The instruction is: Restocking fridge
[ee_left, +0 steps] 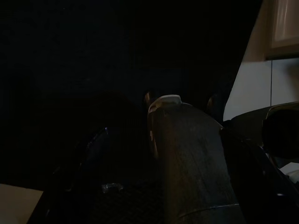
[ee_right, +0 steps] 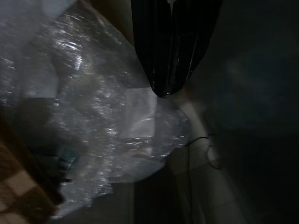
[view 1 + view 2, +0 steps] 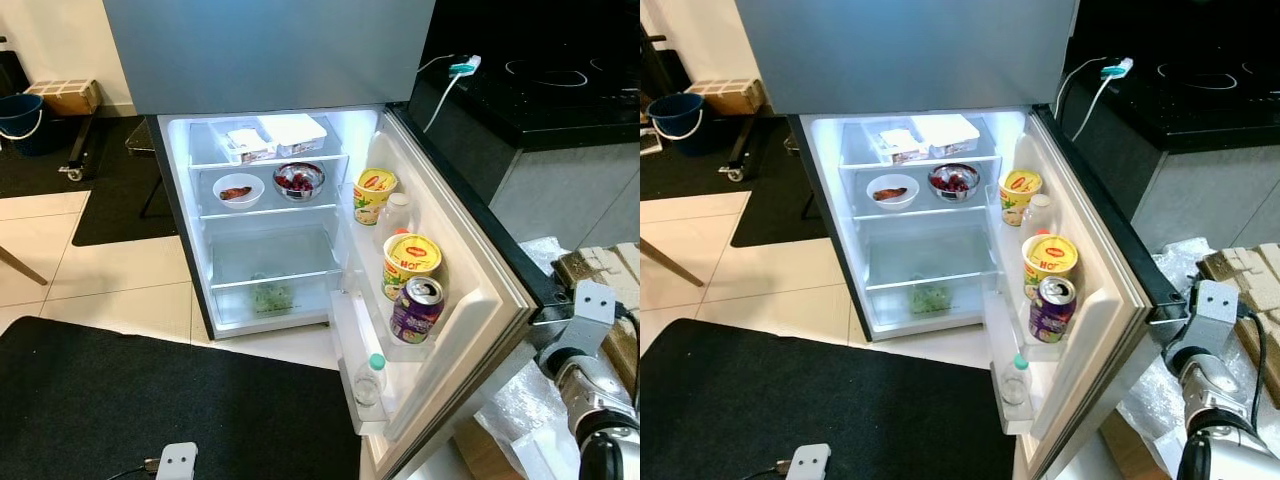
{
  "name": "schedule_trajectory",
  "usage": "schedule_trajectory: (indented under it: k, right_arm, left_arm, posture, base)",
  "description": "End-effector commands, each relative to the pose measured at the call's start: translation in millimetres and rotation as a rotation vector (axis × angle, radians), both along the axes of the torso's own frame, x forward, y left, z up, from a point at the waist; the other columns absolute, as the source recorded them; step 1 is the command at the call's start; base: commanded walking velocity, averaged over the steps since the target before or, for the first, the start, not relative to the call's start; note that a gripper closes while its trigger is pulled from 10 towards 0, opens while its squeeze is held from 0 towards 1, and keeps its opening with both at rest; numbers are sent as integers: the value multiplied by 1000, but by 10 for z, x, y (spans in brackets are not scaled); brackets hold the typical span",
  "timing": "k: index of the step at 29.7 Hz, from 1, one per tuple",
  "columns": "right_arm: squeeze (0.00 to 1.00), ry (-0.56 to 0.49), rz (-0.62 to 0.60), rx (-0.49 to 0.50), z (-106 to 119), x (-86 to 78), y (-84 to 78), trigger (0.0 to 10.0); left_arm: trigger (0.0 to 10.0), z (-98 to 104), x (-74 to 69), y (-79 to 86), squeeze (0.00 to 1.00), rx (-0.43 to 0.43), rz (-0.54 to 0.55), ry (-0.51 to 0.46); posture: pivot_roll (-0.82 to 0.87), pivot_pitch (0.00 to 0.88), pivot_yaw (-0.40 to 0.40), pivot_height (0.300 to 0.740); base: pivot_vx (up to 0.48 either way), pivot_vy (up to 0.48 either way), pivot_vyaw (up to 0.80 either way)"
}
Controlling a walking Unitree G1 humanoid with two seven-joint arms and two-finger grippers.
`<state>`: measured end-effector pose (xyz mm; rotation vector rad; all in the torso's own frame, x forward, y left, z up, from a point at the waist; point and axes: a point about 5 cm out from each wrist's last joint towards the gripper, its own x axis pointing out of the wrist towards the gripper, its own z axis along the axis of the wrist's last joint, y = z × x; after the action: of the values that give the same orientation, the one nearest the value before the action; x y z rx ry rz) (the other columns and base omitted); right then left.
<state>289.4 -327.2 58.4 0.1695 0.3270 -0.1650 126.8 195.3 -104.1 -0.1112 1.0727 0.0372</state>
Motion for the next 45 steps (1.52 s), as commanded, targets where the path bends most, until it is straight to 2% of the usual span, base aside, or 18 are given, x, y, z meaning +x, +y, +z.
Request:
schedule_trajectory:
  k: [1, 3, 5, 10, 11, 12, 13, 14, 16, 17, 19, 22, 26, 28, 29, 37, 40, 45]
  right_arm:
    - [0, -37, 165, 80, 17, 122, 247, 10000]
    - [0, -45, 221, 99, 18, 151, 327, 10000]
    - [0, -69, 378, 151, 31, 230, 567, 10000]
    - [0, -83, 458, 180, 43, 264, 691, 10000]
    - [0, -104, 570, 218, 62, 299, 862, 10000]
    - [0, -104, 570, 218, 62, 299, 862, 10000]
    - [0, -146, 755, 290, 112, 331, 1151, 10000]
    - [0, -146, 755, 290, 112, 331, 1151, 10000]
    - [0, -232, 1043, 414, 236, 301, 1595, 10000]
    - [0, -265, 1118, 460, 290, 278, 1717, 10000]
    - [0, -285, 1131, 480, 315, 280, 1761, 10000]
    - [0, -289, 1092, 485, 303, 315, 1753, 10000]
    - [0, -156, 871, 377, 51, 322, 1515, 10000]
    - [0, -130, 832, 359, 3, 301, 1464, 10000]
    - [0, -37, 696, 271, -147, 233, 1301, 10000]
    - [0, 260, 352, -13, -595, -110, 877, 10000]
    - [0, 303, 309, -51, -668, -190, 826, 10000]
    - [0, 469, 264, -214, -961, -546, 770, 10000]
  left_arm:
    - [10000, -26, -86, 23, 0, 4, -11, 34]
    - [10000, -25, -85, 23, 0, 4, -11, 34]
    - [10000, -24, -83, 26, 0, 4, -13, 34]
    - [10000, -24, -82, 25, 0, 4, -14, 34]
    - [10000, -24, -80, 23, 0, 4, -15, 33]
    - [10000, -24, -80, 23, 0, 4, -15, 33]
    - [10000, -24, -79, 22, 0, 4, -16, 33]
    - [10000, -24, -79, 22, 0, 4, -16, 33]
    - [10000, -24, -79, 21, 0, 4, -19, 34]
    - [10000, -24, -80, 20, 0, 5, -20, 35]
    - [10000, -25, -81, 20, 0, 5, -21, 35]
    - [10000, -26, -85, 20, 0, 6, -22, 37]
    - [10000, -28, -88, 12, 0, 6, -24, 39]
    - [10000, -29, -88, 11, 0, 5, -24, 39]
    - [10000, -31, -92, 4, 0, 5, -25, 41]
    - [10000, -32, -96, 3, 0, 7, -29, 42]
    - [10000, -32, -98, 5, 0, 8, -30, 42]
    - [10000, -30, -94, 12, 0, 14, -39, 44]
  posture:
    - [-57, 0, -29, 740]
    - [-57, 0, -29, 740]
    - [-59, 0, -27, 740]
    - [-59, 0, -27, 740]
    - [-59, 0, -27, 740]
    - [-59, 0, -27, 740]
    - [-63, 0, -25, 740]
    - [-63, 0, -25, 740]
    - [-63, 0, -25, 740]
    - [-63, 0, -25, 740]
    - [-63, 0, -25, 740]
    - [-64, 0, -24, 740]
    - [-63, 0, -26, 740]
    - [-63, 0, -26, 740]
    - [-62, 0, -27, 740]
    - [-61, 0, -24, 740]
    - [-61, 0, -24, 740]
    - [-64, 0, -22, 740]
  base:
    - [0, 0, 0]
    - [0, 0, 0]
    - [0, 0, 0]
    - [0, 0, 0]
    - [0, 0, 0]
    - [0, 0, 0]
    - [0, 0, 0]
    - [0, 0, 0]
    - [0, 0, 0]
    - [0, 0, 0]
    - [0, 0, 0]
    - [0, 0, 0]
    - [0, 0, 0]
    - [0, 0, 0]
    - [0, 0, 0]
    - [0, 0, 0]
    - [0, 0, 0]
    - [0, 0, 0]
